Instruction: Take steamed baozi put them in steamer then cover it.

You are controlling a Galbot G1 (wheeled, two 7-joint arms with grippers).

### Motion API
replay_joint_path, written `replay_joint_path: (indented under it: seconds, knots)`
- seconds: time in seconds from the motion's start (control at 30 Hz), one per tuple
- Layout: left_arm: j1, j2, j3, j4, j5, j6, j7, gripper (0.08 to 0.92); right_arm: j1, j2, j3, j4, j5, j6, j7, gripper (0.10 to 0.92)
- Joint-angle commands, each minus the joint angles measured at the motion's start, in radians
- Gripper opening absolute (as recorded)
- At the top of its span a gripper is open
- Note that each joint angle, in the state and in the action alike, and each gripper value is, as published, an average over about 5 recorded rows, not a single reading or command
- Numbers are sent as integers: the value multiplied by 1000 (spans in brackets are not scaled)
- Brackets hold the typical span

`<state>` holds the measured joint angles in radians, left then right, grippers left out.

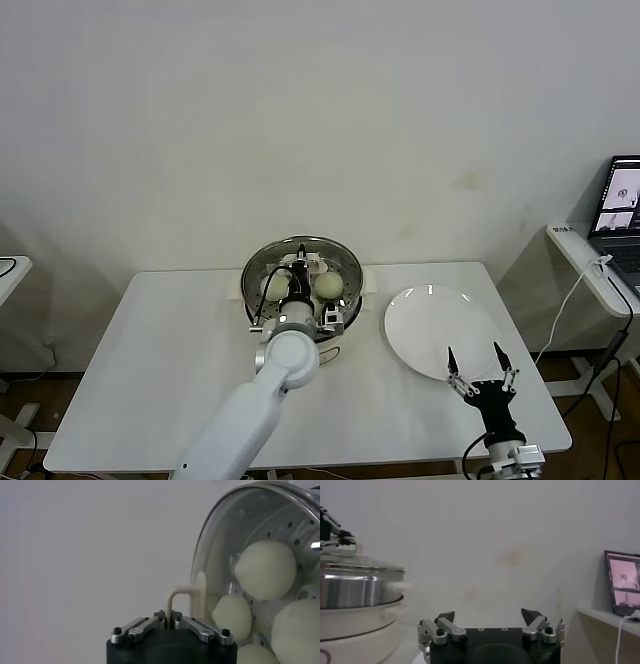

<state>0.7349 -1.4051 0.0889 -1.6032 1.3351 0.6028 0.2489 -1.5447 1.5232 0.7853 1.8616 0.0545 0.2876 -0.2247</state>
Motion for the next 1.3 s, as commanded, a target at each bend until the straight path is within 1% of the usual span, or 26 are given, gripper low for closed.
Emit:
replay_joint_path:
  seconds: [0.03,0.13,0.23,0.33,0.47,0.63,0.87,0.97,1.07,1.3]
  knots:
    - [1,-6,-1,5,21,-9,12,133,1,0,-2,2,1,0,-1,823]
    - [3,-9,-3,5,34,-16,16,133,1,0,-5,3,0,0,-2,823]
    - [3,-10,-4,2,37,-18,15,165,0,1,-6,3,0,0,-3,823]
    - [4,-12,-7,0,36,-18,13,241,0,1,-7,4,-1,1,-4,823]
    - [7,-13,-9,-9,37,-19,12,363,0,2,-10,5,-3,0,-5,823]
    - [20,2,-13,-39,35,-19,18,501,0,3,-13,9,-6,-1,-6,823]
    - [55,28,-22,-111,32,-20,25,708,-1,6,-19,10,-12,-2,-7,823]
    - [79,41,-22,-154,30,-21,27,782,-1,6,-20,11,-12,-2,-7,823]
    - [104,51,-21,-199,30,-23,28,816,-1,7,-20,10,-13,-2,-7,823]
    - [194,96,-27,-320,17,-35,35,823,-3,7,-17,10,-16,-2,-7,823]
